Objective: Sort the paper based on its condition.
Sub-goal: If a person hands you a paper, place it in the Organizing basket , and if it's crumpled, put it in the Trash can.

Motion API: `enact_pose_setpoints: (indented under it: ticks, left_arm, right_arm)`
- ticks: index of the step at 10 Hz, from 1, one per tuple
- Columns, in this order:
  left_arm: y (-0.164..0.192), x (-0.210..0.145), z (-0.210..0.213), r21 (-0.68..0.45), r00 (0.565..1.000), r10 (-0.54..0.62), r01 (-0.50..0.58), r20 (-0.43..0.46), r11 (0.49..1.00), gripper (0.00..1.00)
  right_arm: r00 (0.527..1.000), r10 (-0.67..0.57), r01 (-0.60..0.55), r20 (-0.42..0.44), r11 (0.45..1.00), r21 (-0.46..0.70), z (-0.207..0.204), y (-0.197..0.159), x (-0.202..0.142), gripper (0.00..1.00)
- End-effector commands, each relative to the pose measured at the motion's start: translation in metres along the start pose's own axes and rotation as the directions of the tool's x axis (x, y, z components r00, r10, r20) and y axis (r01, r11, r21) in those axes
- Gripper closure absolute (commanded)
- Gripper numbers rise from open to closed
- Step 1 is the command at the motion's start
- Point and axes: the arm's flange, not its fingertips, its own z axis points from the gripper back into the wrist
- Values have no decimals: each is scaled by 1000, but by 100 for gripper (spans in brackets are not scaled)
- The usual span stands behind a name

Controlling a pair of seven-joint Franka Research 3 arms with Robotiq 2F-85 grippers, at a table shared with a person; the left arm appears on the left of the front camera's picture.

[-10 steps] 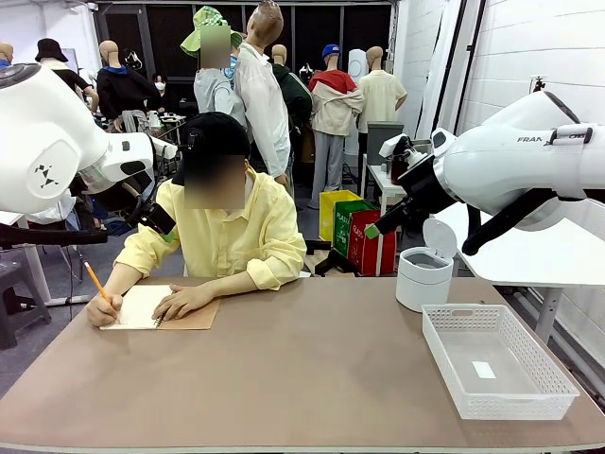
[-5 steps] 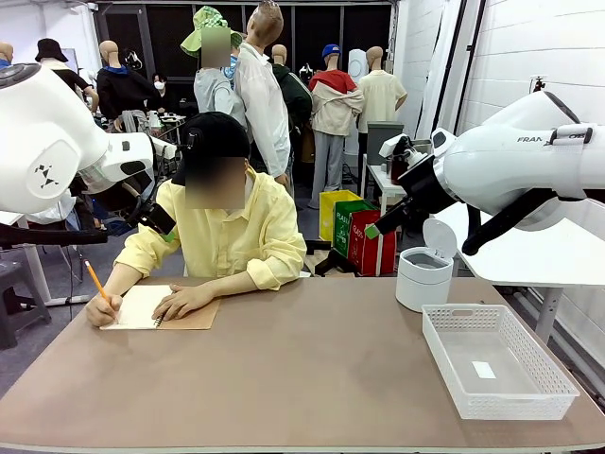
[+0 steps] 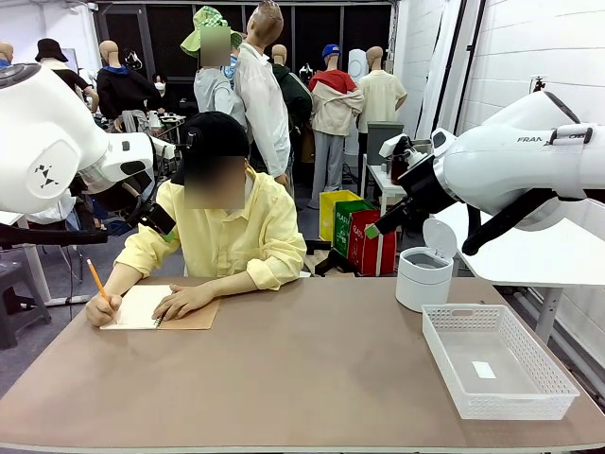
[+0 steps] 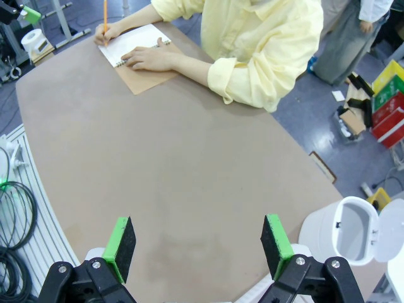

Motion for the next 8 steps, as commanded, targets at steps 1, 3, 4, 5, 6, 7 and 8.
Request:
enact_pose_setpoints:
  ticks: [1,3,4,5,6,7,8]
  left_arm:
    - [0,0,0,-4,1000,0,0,-6,1000,0]
    - [0,0,0,-4,1000,0,0,-6,1000,0]
    - [0,0,0,-4,1000,0,0,-6,1000,0]
    - [0,0,0,-4,1000,0,0,-6,1000,0]
    - [0,0,0,-4,1000,0,0,-6,1000,0]
    - [0,0,0,-4,1000,0,0,-6,1000,0]
    - [0,0,0,-4,1000,0,0,-6,1000,0]
  right_arm:
    - [1000,1,-1,-4,1000,4,-1,1,-1,0]
    - [1000,1,-1,-4,1000,4,-1,1,-1,0]
    - [1000,1,-1,-4,1000,4,-1,1,-1,0]
    - [1000,1,-1,-4,1000,4,-1,1,-1,0]
    - [1000,1,-1,-4,1000,4,-1,1,-1,0]
    - [1000,1,-1,-4,1000,4,-1,1,-1,0]
    - [1000,1,-1,-4,1000,4,-1,1,-1,0]
